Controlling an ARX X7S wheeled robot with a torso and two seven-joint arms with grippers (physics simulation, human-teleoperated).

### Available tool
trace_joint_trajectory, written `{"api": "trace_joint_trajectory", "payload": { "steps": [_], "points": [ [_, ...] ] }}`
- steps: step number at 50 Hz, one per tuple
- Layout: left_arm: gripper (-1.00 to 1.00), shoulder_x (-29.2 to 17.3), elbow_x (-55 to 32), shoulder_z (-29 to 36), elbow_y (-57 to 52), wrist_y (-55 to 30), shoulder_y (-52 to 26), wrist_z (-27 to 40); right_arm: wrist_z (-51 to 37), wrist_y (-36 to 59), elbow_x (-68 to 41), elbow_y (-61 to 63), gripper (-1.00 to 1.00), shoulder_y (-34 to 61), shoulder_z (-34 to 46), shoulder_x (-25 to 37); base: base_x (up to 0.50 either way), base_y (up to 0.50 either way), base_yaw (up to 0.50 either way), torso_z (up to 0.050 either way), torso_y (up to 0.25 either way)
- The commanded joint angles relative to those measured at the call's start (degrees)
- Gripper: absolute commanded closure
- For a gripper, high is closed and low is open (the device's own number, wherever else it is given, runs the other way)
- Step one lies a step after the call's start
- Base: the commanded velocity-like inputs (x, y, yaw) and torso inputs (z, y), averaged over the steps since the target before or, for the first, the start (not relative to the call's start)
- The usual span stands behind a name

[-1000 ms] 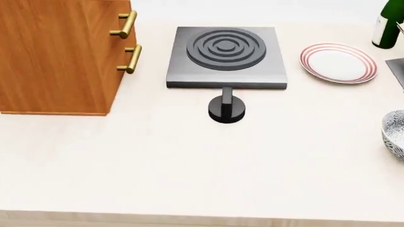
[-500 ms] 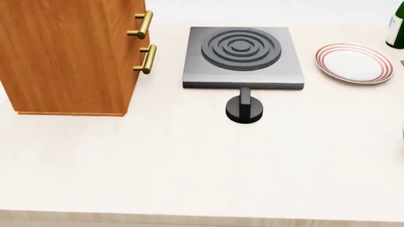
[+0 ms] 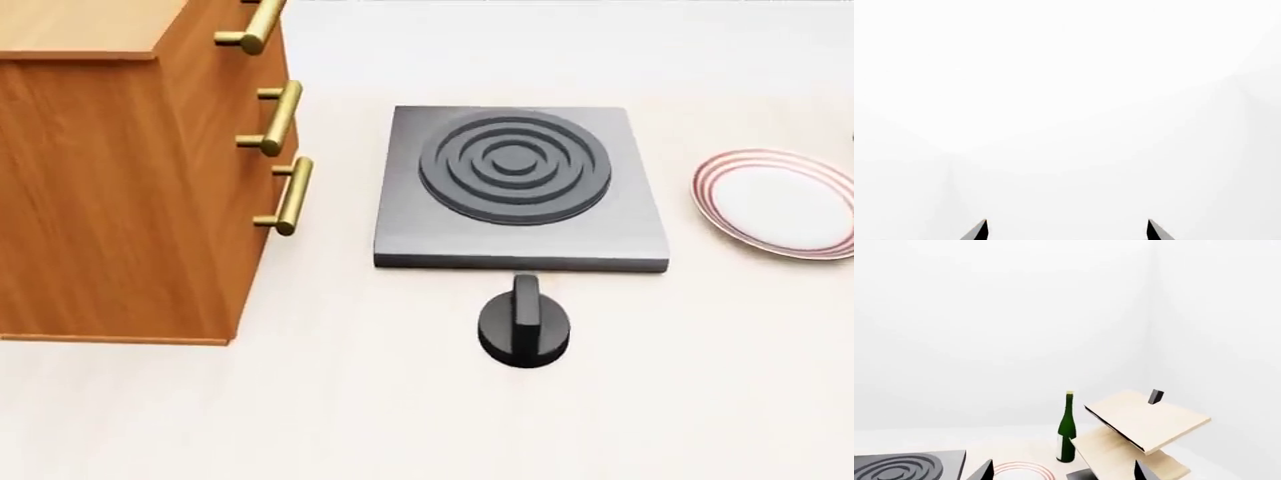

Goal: Put the bowl on the stove.

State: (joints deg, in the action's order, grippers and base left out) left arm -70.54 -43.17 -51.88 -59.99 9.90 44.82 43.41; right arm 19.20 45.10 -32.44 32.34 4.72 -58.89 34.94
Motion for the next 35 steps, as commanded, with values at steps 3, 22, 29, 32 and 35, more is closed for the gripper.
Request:
{"api": "trace_joint_trajectory", "payload": {
  "steps": [3, 22, 29, 32, 35],
  "points": [
    [-1.0, 1.32, 1.28, -1.19, 0.0, 1.61, 0.13, -0.82, 1.18, -0.85, 1.58, -0.45, -1.0, -0.43, -1.06, -1.14, 0.5, 0.0, 0.0, 0.0, 0.005],
    [-1.0, 1.23, 1.93, -0.44, 0.0, 1.78, 0.13, -0.51, 1.49, 0.05, 0.94, -0.42, -1.0, -1.01, -1.42, -0.82, 0.5, 0.0, 0.0, 0.0, 0.001],
    [-1.0, 0.92, 2.52, 0.49, 0.0, 2.21, 0.13, 0.05, 1.06, 1.17, -0.15, 0.05, -1.0, -0.03, -1.62, -0.15, 0.5, 0.0, 0.0, 0.0, 0.002],
    [-1.0, 0.66, 2.64, 0.89, 0.0, 2.27, 0.13, 0.22, 0.48, 1.24, 0.0, -0.86, -1.0, 1.6, 0.4, 1.27, 0.5, 0.0, 0.0, 0.0, 0.0],
    [-1.0, 0.54, 2.7, 0.99, 0.0, 2.32, 0.13, 0.35, -0.13, 2.19, -0.73, -1.37, -1.0, 3.73, 2.01, 3.1, 0.5, 0.0, 0.0, 0.0, 0.0]
  ]
}}
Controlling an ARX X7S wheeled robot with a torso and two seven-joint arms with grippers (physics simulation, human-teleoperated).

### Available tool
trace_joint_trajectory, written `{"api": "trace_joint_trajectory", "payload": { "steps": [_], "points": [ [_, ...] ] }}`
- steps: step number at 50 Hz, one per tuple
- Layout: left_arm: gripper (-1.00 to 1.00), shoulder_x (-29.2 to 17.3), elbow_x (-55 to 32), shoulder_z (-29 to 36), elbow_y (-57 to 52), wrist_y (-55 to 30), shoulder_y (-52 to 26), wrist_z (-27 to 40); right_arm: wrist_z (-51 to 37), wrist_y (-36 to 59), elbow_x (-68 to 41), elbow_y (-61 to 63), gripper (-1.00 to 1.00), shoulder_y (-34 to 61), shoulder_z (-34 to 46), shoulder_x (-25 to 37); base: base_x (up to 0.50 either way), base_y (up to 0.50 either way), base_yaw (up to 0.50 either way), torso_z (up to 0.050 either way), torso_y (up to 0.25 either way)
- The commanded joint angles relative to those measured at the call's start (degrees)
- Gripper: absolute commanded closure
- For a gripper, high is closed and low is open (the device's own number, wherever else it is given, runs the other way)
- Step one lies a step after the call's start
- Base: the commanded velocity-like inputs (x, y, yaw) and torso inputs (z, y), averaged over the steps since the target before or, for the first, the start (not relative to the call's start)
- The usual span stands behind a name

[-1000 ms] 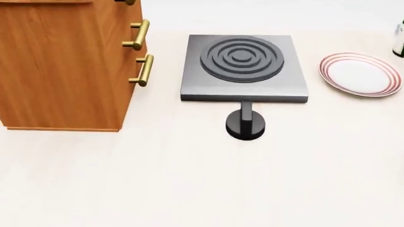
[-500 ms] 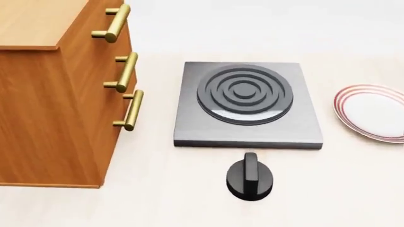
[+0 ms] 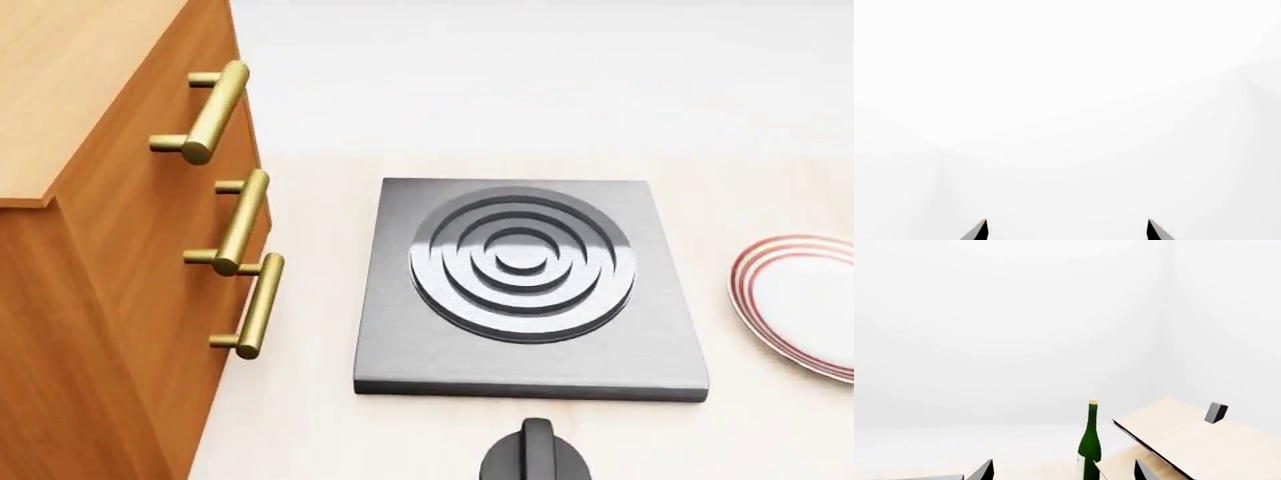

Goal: Put the bowl on the stove.

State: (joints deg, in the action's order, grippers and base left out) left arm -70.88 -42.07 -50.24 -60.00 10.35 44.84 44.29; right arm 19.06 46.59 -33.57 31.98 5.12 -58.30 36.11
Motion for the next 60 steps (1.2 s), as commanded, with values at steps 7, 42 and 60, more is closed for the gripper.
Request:
{"api": "trace_joint_trajectory", "payload": {
  "steps": [7, 42, 60],
  "points": [
    [-1.0, 0.89, 1.52, -0.57, 0.01, 1.82, 0.11, -0.46, -0.22, 3.71, -0.19, -4.09, -1.0, 7.94, 8.48, 10.22, 0.21, 0.0, 0.0, 0.0, 0.0],
    [-1.0, 0.84, 1.97, 0.32, 0.01, 1.21, 0.1, 0.15, 14.17, 15.22, 6.43, -14.65, -1.0, -11.12, 11.27, 26.99, 0.0, 0.0, 0.0, 0.0, 0.0],
    [-1.0, 0.81, 2.71, 1.4, 0.01, 1.22, 0.09, 0.87, 13.65, 15.6, 9.57, -14.89, -1.0, -16.65, 11.45, 23.42, 0.0, 0.0, 0.0, 0.0, 0.0]
  ]
}}
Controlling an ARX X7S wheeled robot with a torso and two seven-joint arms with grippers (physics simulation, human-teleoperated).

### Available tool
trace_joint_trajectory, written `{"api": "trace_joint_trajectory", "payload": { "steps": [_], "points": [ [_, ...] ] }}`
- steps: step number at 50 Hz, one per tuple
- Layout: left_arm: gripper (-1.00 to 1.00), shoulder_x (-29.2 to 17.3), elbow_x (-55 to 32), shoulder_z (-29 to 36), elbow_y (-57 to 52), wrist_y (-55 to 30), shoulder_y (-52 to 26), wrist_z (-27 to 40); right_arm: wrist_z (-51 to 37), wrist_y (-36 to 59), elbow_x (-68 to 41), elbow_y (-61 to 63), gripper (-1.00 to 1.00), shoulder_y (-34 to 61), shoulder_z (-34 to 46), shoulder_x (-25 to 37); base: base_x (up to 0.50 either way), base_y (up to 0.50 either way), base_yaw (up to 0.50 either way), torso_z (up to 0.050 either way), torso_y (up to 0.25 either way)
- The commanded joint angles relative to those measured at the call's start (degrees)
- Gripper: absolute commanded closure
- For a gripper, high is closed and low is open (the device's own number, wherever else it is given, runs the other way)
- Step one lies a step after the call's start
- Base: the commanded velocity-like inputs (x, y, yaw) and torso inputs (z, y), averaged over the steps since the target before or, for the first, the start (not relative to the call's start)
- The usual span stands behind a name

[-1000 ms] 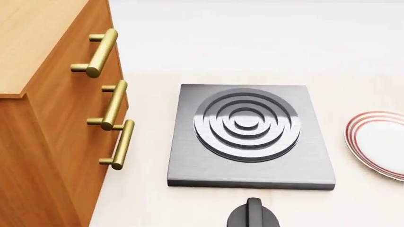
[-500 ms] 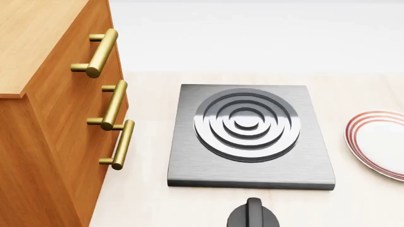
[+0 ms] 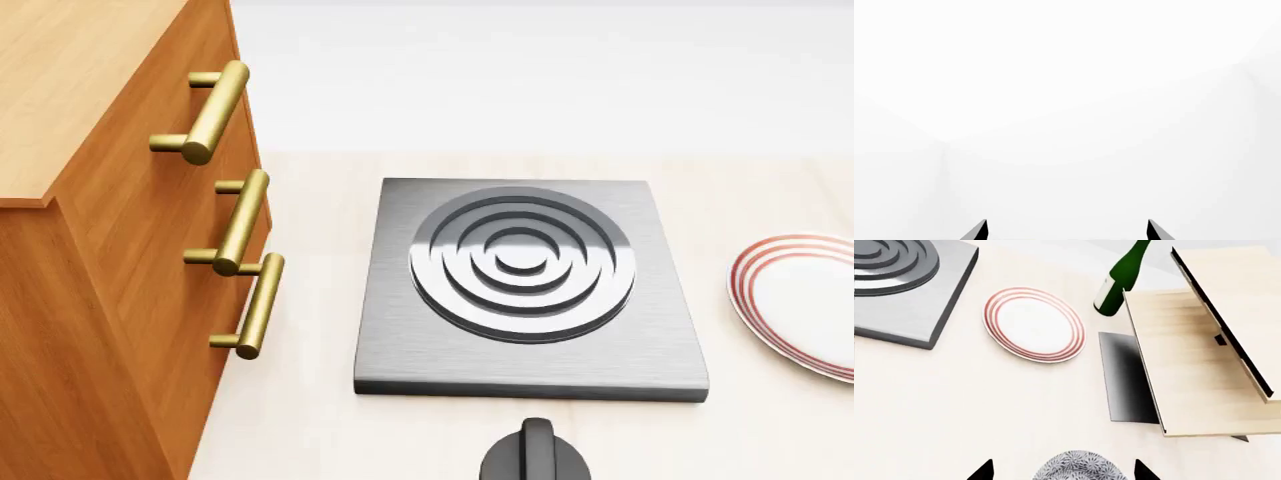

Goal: Put the bowl on the stove.

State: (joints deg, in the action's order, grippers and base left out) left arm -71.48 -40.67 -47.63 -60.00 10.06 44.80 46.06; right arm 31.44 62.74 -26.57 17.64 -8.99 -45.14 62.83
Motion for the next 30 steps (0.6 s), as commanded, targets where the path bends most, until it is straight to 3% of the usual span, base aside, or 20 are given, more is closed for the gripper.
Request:
{"api": "trace_joint_trajectory", "payload": {
  "steps": [1, 20, 30],
  "points": [
    [-1.0, 1.47, 1.18, -1.38, 0.01, 1.45, 0.13, -0.99, 1.31, -1.0, 3.18, -0.79, -1.0, -3.6, -1.51, -3.83, 0.0, 0.0, 0.0, 0.0, 0.0],
    [-1.0, 1.28, 1.45, -0.93, 0.01, 1.52, 0.13, -0.69, 0.16, -2.76, 3.65, -2.33, -1.0, -4.05, 1.19, -7.51, 0.0, 0.0, 0.0, 0.0, 0.0],
    [-1.0, 0.88, 1.43, -0.7, 0.01, 1.34, 0.12, -0.3, -2.25, -4.44, 4.58, -4.19, -1.0, -2.02, 7.0, -8.33, 0.0, 0.0, 0.0, 0.0, 0.0]
  ]
}}
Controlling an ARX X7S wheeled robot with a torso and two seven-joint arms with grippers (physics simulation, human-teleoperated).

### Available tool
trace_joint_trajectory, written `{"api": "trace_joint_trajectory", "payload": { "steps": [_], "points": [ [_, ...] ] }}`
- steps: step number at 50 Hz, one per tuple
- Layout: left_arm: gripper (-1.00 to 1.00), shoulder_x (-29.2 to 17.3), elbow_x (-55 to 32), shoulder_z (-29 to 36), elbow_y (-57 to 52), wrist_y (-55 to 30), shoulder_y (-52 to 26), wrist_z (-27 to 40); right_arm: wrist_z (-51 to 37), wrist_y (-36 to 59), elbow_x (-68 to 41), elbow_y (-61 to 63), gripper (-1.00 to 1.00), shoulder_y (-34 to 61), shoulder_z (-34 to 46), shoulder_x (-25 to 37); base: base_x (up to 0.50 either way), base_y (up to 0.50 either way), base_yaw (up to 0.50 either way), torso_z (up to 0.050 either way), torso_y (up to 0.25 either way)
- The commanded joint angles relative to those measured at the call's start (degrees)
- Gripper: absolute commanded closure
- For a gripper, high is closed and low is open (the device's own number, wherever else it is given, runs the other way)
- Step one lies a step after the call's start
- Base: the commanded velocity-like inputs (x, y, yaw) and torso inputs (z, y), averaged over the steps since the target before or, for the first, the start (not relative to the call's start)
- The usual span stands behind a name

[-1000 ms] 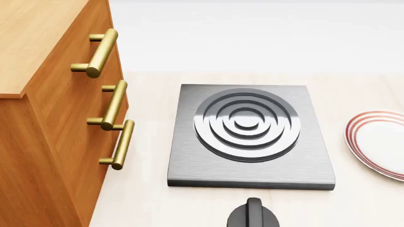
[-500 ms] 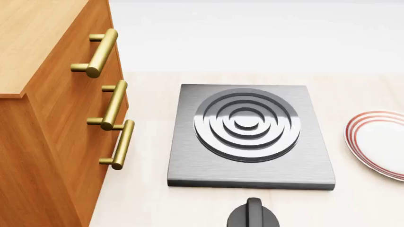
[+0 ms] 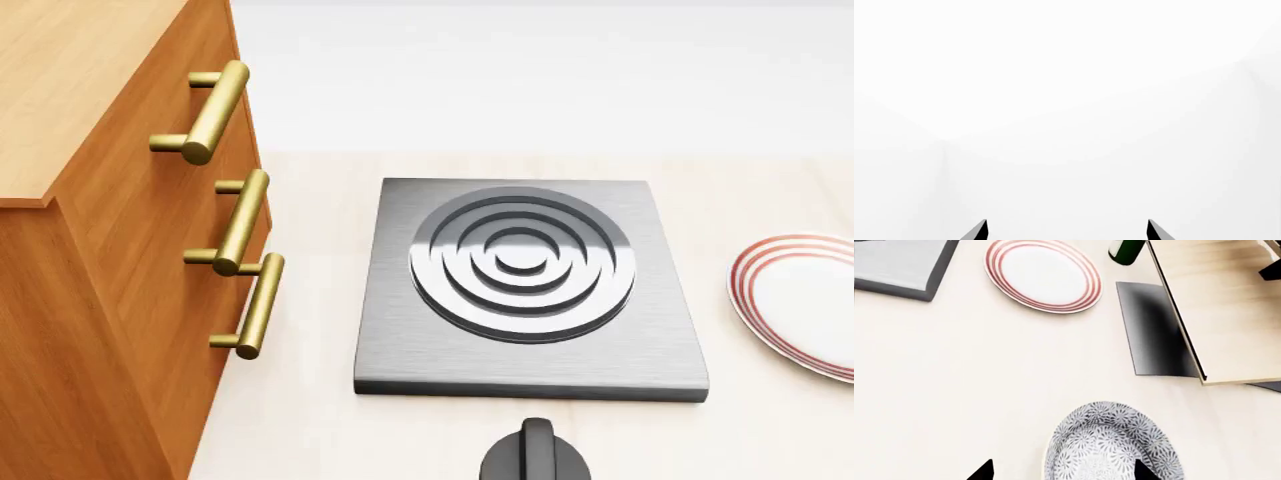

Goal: Put the bowl on the stove.

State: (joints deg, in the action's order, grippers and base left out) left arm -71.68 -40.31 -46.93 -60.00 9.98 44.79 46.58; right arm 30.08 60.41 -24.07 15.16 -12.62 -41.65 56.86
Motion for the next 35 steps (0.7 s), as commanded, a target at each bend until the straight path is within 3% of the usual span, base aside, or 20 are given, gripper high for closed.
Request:
{"api": "trace_joint_trajectory", "payload": {
  "steps": [1, 18, 35],
  "points": [
    [-1.0, 1.12, 0.93, -1.53, 0.01, 1.39, 0.13, -0.92, -1.04, -2.41, 2.17, -1.9, -1.0, 1.82, 4.09, -2.44, 0.0, 0.0, 0.0, 0.0, 0.0],
    [-1.0, -0.11, 1.04, -1.08, 0.01, 1.14, 0.12, -0.03, -6.11, -6.27, 5.34, -6.82, -1.0, 8.68, 15.55, -2.68, 0.0, 0.0, 0.0, 0.0, 0.0],
    [-1.0, -0.09, 1.07, -1.12, 0.01, 1.05, 0.13, -0.24, -9.06, -7.9, 6.86, -11.18, -1.0, 13.75, 20.15, -4.47, 0.0, 0.0, 0.0, 0.0, 0.0]
  ]
}}
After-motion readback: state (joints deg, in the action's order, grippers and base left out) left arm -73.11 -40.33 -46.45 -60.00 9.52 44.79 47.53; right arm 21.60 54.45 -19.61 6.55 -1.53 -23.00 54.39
